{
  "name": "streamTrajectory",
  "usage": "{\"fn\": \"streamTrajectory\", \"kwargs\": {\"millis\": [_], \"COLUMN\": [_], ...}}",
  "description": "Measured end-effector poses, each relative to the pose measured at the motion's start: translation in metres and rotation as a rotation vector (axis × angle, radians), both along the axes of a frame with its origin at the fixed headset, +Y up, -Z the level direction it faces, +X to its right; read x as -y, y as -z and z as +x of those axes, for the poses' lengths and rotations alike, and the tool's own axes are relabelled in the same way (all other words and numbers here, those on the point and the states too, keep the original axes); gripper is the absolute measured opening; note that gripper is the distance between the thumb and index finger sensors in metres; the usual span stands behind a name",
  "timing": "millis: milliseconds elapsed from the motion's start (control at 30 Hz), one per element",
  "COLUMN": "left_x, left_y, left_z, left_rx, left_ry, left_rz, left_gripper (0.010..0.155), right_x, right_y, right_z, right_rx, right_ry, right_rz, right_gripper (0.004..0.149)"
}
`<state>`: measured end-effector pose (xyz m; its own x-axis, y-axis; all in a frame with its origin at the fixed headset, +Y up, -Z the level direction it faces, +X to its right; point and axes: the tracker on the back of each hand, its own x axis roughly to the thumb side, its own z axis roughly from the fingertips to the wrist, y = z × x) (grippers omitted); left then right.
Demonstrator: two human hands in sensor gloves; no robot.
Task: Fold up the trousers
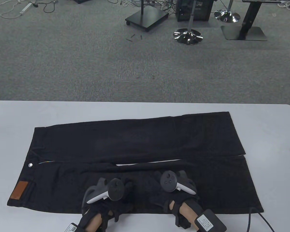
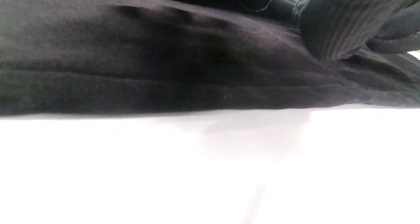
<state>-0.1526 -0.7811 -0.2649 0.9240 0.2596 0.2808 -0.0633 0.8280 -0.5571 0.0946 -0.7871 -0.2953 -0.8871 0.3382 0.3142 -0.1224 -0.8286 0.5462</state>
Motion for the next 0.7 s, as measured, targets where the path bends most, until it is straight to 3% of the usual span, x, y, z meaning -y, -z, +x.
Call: {"fn": "streamTrajectory", "kwargs": {"millis": [200, 700], "left_x": [0.010, 0.009], "left_y": [0.002, 0.003], "left_z": [0.000, 0.001], "left_rx": [-0.009, -0.015], "left_ry": [0.041, 0.080], "left_rz": [-0.031, -0.040], "left_gripper": [0.089, 0.087], "right_x": [0.007, 0.014], "right_y": [-0.008, -0.013], "right_z": [-0.015, -0.026], "right_rx": [-0.092, -0.143], "right_ry": [-0.103, -0.260], "right_rz": [-0.015, -0.094], "right_gripper": [0.080, 0.094]}}
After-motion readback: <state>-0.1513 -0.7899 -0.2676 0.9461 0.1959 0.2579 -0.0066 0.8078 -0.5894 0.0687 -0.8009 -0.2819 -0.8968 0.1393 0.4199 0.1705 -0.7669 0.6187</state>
